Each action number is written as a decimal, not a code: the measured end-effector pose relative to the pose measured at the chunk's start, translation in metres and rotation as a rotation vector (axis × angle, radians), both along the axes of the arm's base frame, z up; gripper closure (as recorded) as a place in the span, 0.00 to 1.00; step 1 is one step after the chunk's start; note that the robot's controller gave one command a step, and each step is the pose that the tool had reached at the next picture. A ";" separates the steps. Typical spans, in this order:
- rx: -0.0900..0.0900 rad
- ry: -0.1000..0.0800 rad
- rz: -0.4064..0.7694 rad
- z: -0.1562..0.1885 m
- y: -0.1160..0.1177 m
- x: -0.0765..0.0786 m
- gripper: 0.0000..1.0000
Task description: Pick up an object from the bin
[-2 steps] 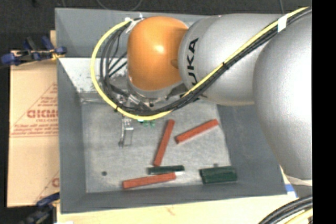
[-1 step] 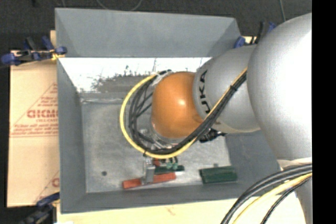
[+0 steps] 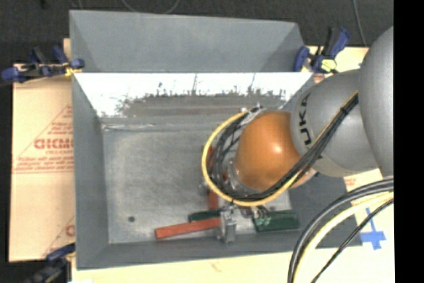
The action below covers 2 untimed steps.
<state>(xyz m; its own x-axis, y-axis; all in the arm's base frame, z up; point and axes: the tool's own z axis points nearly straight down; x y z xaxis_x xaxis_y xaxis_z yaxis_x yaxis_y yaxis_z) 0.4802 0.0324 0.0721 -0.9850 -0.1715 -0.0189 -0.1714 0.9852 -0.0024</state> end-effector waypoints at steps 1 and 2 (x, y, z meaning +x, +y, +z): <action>0.001 0.011 0.002 0.000 0.004 -0.002 1.00; -0.001 0.007 -0.029 0.100 -0.004 0.024 1.00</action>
Offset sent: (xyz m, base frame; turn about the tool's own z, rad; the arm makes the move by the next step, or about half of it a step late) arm 0.0000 0.0000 0.0000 0.0000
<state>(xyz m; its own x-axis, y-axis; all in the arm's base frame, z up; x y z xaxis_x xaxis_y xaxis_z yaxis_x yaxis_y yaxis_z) 0.5042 0.0288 0.1721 -0.9896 -0.1430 -0.0118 -0.1430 0.9897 -0.0024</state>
